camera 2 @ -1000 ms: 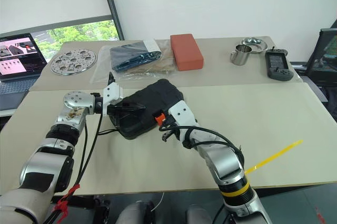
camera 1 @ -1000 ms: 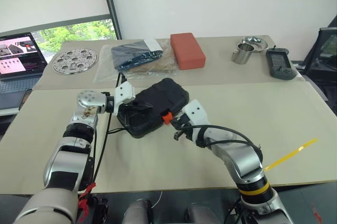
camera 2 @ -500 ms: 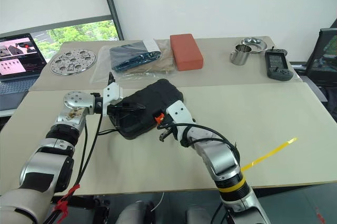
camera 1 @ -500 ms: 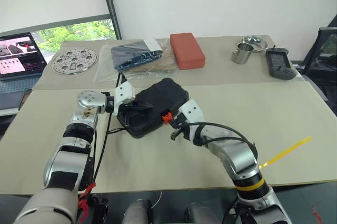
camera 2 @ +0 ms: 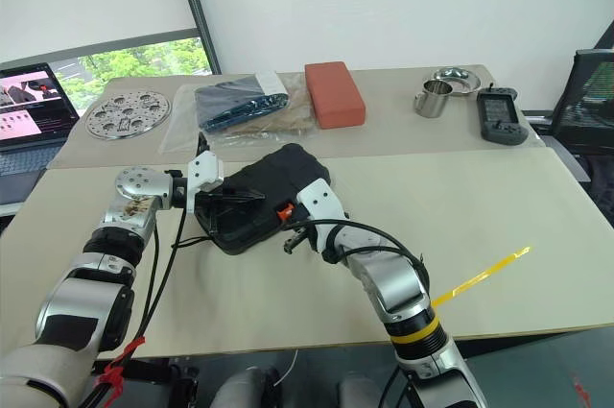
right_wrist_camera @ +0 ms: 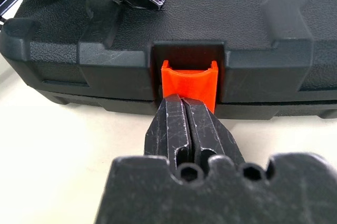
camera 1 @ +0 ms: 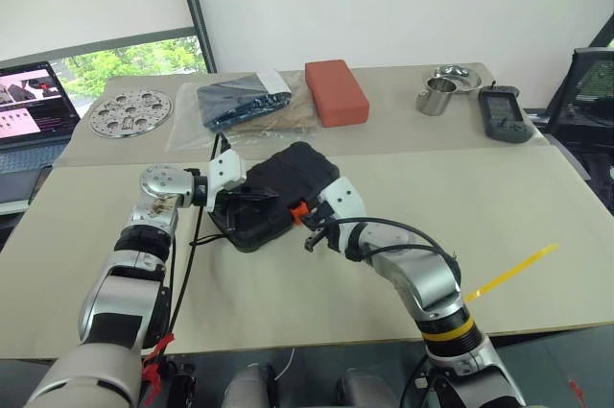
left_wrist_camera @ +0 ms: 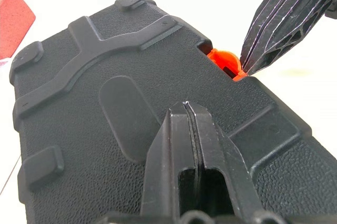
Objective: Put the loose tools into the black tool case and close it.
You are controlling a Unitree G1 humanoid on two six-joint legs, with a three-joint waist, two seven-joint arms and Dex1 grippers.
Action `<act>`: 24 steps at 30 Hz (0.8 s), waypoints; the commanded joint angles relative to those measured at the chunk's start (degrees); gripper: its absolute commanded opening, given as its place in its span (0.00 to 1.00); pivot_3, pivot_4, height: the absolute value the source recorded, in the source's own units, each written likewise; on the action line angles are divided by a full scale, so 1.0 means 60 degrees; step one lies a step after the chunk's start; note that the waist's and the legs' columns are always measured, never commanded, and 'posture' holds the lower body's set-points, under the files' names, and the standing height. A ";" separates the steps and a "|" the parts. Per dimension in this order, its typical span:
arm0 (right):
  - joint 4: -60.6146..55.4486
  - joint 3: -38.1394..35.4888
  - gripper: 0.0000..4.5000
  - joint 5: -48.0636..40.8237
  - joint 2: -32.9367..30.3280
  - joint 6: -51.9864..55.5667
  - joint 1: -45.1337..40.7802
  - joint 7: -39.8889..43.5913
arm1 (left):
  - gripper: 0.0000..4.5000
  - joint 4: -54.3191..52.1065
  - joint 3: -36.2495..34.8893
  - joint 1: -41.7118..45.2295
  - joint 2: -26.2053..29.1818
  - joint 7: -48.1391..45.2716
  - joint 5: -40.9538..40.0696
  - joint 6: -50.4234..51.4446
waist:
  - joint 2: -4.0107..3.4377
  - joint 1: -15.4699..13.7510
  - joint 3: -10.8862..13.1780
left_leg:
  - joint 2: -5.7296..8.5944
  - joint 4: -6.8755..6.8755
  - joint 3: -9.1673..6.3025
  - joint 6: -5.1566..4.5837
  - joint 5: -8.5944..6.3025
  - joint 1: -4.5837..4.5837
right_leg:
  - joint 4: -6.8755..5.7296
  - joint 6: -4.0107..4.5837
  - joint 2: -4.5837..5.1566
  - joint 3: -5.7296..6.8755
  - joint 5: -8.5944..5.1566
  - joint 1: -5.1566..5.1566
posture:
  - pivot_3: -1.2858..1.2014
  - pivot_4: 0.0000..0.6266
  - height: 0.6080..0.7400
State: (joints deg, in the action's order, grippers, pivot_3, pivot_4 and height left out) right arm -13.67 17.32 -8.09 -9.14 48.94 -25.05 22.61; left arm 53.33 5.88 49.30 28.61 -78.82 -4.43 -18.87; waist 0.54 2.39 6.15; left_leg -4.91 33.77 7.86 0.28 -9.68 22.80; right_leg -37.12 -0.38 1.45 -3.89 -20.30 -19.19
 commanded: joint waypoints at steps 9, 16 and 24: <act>0.0507 -0.0027 0.00 0.0130 0.0218 -0.0623 -0.0445 -0.0113 | 0.00 0.0202 0.0301 -0.0411 -0.0104 -0.0090 0.0312 0.0134 | 0.0000 0.0036 -0.0003 | -0.0003 -0.0001 0.0000 0.0000 0.0000 -0.0004 | -0.0001 0.0000 -0.0002 -0.0001 0.0000 0.0001 | 0.52 0.24 1.00; 0.0812 0.0015 0.00 0.0172 0.0300 -0.0855 -0.0470 -0.0137 | 0.00 0.0166 0.0309 -0.0444 -0.0109 -0.0096 0.0303 0.0148 | 0.0002 0.0047 -0.0005 | -0.0006 -0.0002 0.0001 0.0000 0.0000 -0.0009 | -0.0001 0.0000 -0.0003 -0.0002 0.0000 0.0002 | 0.52 0.24 1.00; 0.1176 -0.0022 0.00 0.0301 0.0449 -0.1141 -0.0580 -0.0161 | 0.00 0.0170 0.0319 -0.0451 -0.0116 -0.0131 0.0299 0.0175 | 0.0001 0.0044 -0.0005 | -0.0005 -0.0006 0.0003 0.0001 0.0000 -0.0003 | 0.0000 0.0000 -0.0002 -0.0004 0.0000 -0.0003 | 0.52 0.24 1.00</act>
State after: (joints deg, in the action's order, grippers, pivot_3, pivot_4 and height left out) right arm -5.38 17.38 -6.19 -7.57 45.00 -26.17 21.89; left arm 52.75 5.80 48.99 28.61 -78.53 -4.45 -18.65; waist 0.55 2.66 6.12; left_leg -4.94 33.73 7.88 0.29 -9.68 22.80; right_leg -37.12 -0.38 1.44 -3.91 -20.31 -19.22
